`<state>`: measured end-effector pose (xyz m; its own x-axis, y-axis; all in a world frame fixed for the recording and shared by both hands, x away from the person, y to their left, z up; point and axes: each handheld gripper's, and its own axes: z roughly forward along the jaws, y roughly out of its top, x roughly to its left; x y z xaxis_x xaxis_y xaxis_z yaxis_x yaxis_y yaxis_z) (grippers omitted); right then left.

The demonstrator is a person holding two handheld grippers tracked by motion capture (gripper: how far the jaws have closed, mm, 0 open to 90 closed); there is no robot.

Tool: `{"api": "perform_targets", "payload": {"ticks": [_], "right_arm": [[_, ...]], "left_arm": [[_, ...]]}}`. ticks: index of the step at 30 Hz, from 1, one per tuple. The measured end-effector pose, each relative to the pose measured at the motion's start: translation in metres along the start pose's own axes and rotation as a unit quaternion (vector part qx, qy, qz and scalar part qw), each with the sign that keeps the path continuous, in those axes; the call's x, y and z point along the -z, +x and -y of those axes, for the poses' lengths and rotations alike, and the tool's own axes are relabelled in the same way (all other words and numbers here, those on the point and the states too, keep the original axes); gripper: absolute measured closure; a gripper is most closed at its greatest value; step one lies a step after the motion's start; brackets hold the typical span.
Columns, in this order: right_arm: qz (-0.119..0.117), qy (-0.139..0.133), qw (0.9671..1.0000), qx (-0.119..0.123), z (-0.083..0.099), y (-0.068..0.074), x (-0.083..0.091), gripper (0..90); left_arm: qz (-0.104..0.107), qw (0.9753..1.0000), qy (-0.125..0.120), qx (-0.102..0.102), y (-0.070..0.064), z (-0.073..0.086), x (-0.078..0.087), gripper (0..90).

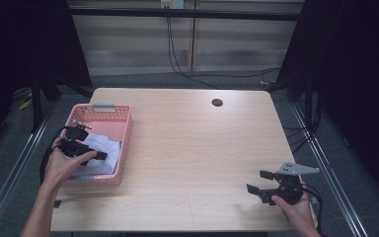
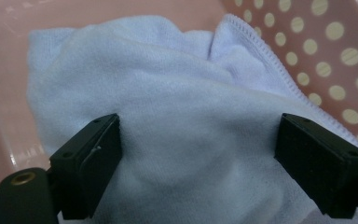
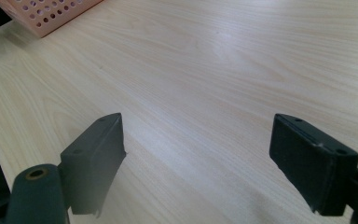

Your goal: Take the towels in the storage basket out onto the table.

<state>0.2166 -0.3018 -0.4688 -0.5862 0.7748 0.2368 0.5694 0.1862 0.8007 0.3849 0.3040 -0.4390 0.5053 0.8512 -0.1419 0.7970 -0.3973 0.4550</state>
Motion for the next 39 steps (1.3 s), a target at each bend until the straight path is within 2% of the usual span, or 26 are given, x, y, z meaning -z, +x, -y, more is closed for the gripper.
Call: {"api": "perform_targets", "payload": {"ticks": [5, 6, 7, 8, 9, 10, 11, 14, 18, 23, 26, 28, 29, 32, 35, 38, 39], "right_arm": [[-0.001, 0.0, 1.0, 0.0, 0.0, 0.0, 0.0, 18.0], [-0.002, 0.0, 1.0, 0.001, 0.0, 0.0, 0.0, 18.0], [-0.001, 0.001, 1.0, 0.0, 0.0, 0.0, 0.0, 17.9], [-0.002, 0.001, 1.0, 0.0, 0.0, -0.001, 0.0, 17.9], [-0.001, 0.001, 1.0, 0.0, 0.0, -0.001, -0.001, 18.0], [-0.002, 0.001, 1.0, 0.0, 0.0, -0.001, -0.001, 17.9], [-0.002, 0.001, 1.0, 0.0, 0.0, 0.0, -0.001, 18.0], [-0.003, 0.0, 1.0, 0.0, 0.0, 0.0, 0.0, 17.9], [-0.004, 0.001, 1.0, 0.001, 0.0, 0.0, 0.0, 17.9], [-0.005, 0.001, 1.0, 0.002, 0.0, 0.0, 0.0, 17.9], [-0.007, 0.002, 1.0, 0.003, 0.0, 0.0, 0.0, 17.9], [-0.008, 0.002, 1.0, 0.003, 0.0, 0.0, 0.0, 17.9], [-0.009, 0.003, 0.9999, 0.004, 0.0, 0.0, 0.0, 17.9], [-0.009, 0.002, 0.9999, 0.005, 0.0, 0.0, 0.0, 17.9], [-0.01, 0.003, 0.9999, 0.004, 0.0, -0.001, 0.0, 17.9], [-0.012, 0.003, 0.9999, 0.005, -0.001, 0.0, -0.001, 18.1], [-0.012, 0.003, 0.9999, 0.005, -0.001, 0.0, -0.001, 18.1]], "left_arm": [[0.011, 0.9998, -0.011, 0.011, 0.007, 0.001, 0.007, 18.0], [0.007, 0.9997, -0.015, 0.018, 0.006, 0.001, 0.007, 17.6], [0.002, 0.9998, -0.015, 0.013, 0.007, 0.001, 0.009, 17.6], [0.001, 0.9997, -0.016, 0.016, 0.008, 0.001, 0.008, 17.7], [0.008, 0.9998, -0.004, 0.015, 0.01, 0.002, 0.006, 16.6], [0.007, 0.9999, 0.002, 0.013, 0.01, 0.002, 0.003, 15.7], [-0.001, 1.0, 0.002, 0.01, 0.009, 0.002, 0.001, 16.4], [-0.003, 0.9999, 0.009, 0.005, 0.005, 0.001, -0.003, 13.4], [0.006, 0.9996, 0.027, 0.008, 0.008, -0.001, -0.007, 10.4], [0.003, 0.9989, 0.046, 0.002, 0.007, -0.003, -0.013, 7.9], [-0.002, 0.9975, 0.07, -0.005, 0.005, -0.007, -0.019, 6.1], [0.003, 0.9966, 0.082, 0.002, 0.006, -0.009, -0.023, 2.2], [0.002, 0.9967, 0.081, 0.006, 0.006, -0.009, -0.024, 2.2], [0.0, 0.9953, 0.097, -0.004, 0.004, -0.011, -0.027, 1.7], [0.001, 0.9945, 0.105, -0.006, 0.004, -0.012, -0.03, 0.9], [-0.017, 0.9923, 0.122, -0.011, -0.001, -0.015, -0.035, 1.7], [-0.026, 0.9907, 0.132, -0.019, -0.002, -0.016, -0.036, 1.7]]}}
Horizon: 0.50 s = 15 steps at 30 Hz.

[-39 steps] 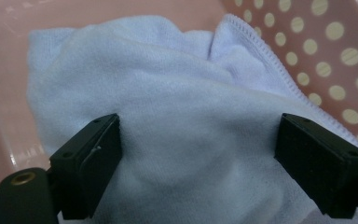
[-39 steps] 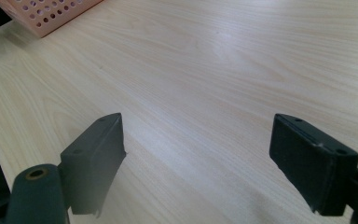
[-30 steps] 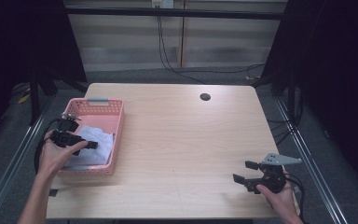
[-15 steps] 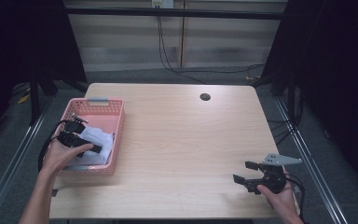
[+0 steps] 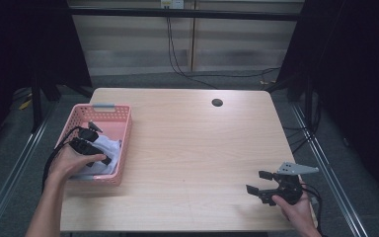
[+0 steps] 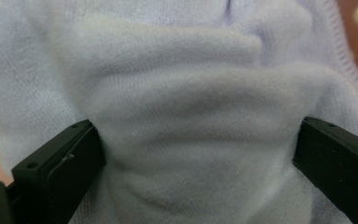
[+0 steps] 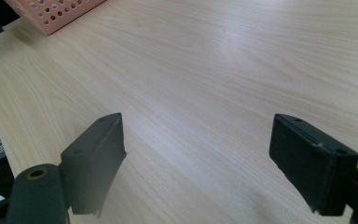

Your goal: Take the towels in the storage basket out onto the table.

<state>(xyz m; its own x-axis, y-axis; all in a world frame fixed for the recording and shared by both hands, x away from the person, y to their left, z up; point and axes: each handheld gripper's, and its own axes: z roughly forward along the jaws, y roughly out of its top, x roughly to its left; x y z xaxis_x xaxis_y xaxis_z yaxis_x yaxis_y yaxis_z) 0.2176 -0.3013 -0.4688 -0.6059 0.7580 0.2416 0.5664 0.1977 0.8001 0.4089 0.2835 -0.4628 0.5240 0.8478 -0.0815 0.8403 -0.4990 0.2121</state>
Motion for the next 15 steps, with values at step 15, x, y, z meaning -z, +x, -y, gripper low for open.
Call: {"api": "perform_targets", "payload": {"ticks": [15], "right_arm": [[-0.003, 0.005, 1.0, 0.004, 0.0004, 0.0006, 0.0, 18.7]], "left_arm": [[-0.024, 0.9996, 0.012, 0.009, -0.0003, -0.0034, 0.0058, 31.6]]}}
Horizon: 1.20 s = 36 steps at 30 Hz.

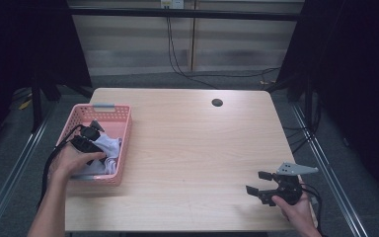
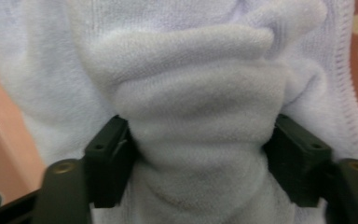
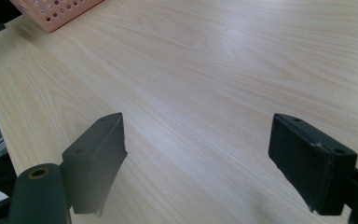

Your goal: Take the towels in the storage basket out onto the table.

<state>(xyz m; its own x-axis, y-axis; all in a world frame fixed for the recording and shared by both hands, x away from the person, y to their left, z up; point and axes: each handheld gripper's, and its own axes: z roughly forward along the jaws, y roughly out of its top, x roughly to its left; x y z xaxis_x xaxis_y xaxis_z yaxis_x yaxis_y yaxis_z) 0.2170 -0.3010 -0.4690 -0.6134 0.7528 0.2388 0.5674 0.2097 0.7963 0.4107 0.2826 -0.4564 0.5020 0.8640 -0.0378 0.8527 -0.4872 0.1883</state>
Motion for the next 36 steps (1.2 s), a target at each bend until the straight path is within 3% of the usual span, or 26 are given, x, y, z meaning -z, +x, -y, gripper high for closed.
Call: {"api": "perform_targets", "payload": {"ticks": [5, 7, 10, 15, 17, 21, 24, 26, 33, 36], "right_arm": [[0.001, 0.0, 1.0, -0.004, 0.0, 0.0, 0.0, 18.7], [0.002, 0.0, 1.0, -0.004, -0.001, -0.001, 0.0, 18.7], [0.002, 0.001, 1.0, -0.003, -0.001, -0.001, -0.001, 18.7], [0.003, 0.001, 1.0, -0.006, -0.001, -0.002, -0.002, 18.7], [0.003, 0.001, 1.0, -0.006, -0.001, -0.002, -0.001, 18.7], [0.001, 0.002, 1.0, -0.008, -0.001, -0.002, -0.002, 18.7], [0.001, 0.002, 1.0, -0.008, -0.001, -0.002, -0.002, 18.7], [0.001, 0.002, 1.0, -0.008, -0.001, -0.002, -0.001, 18.7], [0.0, 0.002, 0.9999, -0.011, -0.001, -0.002, -0.002, 18.7], [-0.001, 0.001, 0.9999, -0.011, -0.001, -0.002, -0.002, 18.7]], "left_arm": [[-0.002, 0.9997, -0.021, 0.01, 0.002, 0.004, 0.003, 39.7], [0.001, 0.9994, -0.031, 0.012, 0.004, 0.006, 0.005, 47.5], [0.014, 0.9989, -0.042, 0.016, 0.008, 0.011, 0.008, 50.8], [0.028, 0.9979, -0.05, 0.031, 0.013, 0.012, 0.011, 52.3], [0.032, 0.9965, -0.061, 0.046, 0.015, 0.013, 0.012, 52.2], [0.037, 0.9962, -0.067, 0.042, 0.015, 0.016, 0.016, 52.5], [0.048, 0.9948, -0.079, 0.044, 0.018, 0.018, 0.02, 52.4], [0.059, 0.992, -0.093, 0.061, 0.02, 0.02, 0.024, 52.3], [0.079, 0.9878, -0.123, 0.053, 0.023, 0.026, 0.036, 52.2], [0.094, 0.9842, -0.14, 0.052, 0.023, 0.027, 0.042, 52.1]]}}
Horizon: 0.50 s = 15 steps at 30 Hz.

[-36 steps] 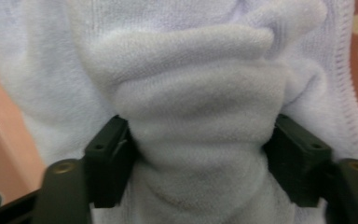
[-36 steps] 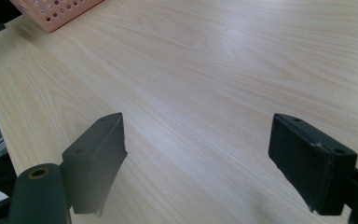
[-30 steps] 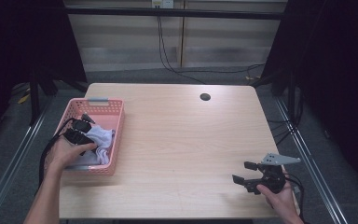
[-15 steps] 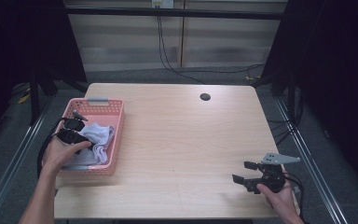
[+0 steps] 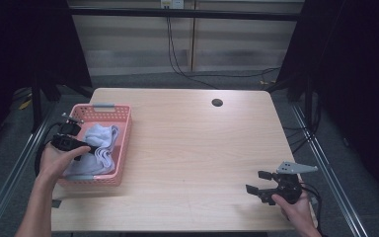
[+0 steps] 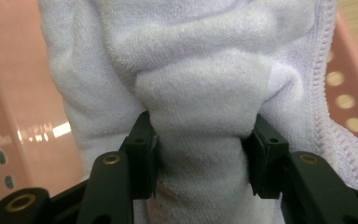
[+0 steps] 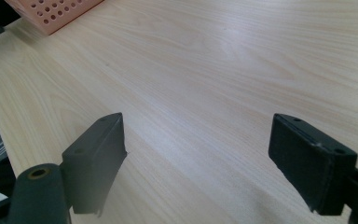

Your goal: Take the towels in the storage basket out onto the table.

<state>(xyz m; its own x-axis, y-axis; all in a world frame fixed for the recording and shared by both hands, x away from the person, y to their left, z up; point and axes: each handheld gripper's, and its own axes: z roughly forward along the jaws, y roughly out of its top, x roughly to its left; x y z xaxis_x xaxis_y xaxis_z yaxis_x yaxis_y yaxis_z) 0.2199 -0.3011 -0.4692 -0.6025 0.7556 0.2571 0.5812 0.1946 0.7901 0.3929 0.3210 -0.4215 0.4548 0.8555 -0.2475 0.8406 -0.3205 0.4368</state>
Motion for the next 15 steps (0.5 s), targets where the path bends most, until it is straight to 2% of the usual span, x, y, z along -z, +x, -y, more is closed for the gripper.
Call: {"api": "perform_targets", "payload": {"ticks": [2, 3, 5, 8, 10, 13, 14, 15], "right_arm": [[0.0, 0.0, 1.0, 0.0, 0.0, 0.0, 0.0, 18.6], [0.0, -0.001, 1.0, 0.0, 0.0, 0.0, 0.0, 18.6], [0.0, 0.0, 1.0, 0.0, 0.0, 0.0, 0.0, 18.6], [0.0, 0.0, 1.0, 0.0, 0.0, 0.0, 0.0, 18.6], [0.0, 0.0, 1.0, 0.0, 0.0, 0.0, 0.001, 18.6], [0.0, 0.001, 1.0, 0.0, 0.0, 0.0, 0.001, 18.6], [-0.001, 0.0, 1.0, 0.0, 0.0, 0.0, 0.001, 18.6], [-0.001, 0.0, 1.0, 0.0, 0.0, 0.0, 0.001, 18.6]], "left_arm": [[-0.003, 0.9999, -0.015, 0.002, 0.0, 0.0, 0.004, 52.1], [0.005, 0.9998, -0.016, 0.007, 0.0, -0.001, 0.006, 52.1], [0.007, 0.9995, -0.026, 0.016, 0.0, -0.001, 0.011, 52.0], [0.009, 0.9992, -0.038, 0.009, 0.001, -0.001, 0.019, 52.0], [0.016, 0.9986, -0.049, 0.014, 0.0, 0.0, 0.023, 51.9], [0.024, 0.998, -0.057, 0.011, 0.002, 0.0, 0.029, 51.9], [0.025, 0.9974, -0.065, 0.018, 0.001, 0.0, 0.03, 51.9], [0.027, 0.9975, -0.065, 0.011, 0.002, 0.0, 0.032, 51.9]]}}
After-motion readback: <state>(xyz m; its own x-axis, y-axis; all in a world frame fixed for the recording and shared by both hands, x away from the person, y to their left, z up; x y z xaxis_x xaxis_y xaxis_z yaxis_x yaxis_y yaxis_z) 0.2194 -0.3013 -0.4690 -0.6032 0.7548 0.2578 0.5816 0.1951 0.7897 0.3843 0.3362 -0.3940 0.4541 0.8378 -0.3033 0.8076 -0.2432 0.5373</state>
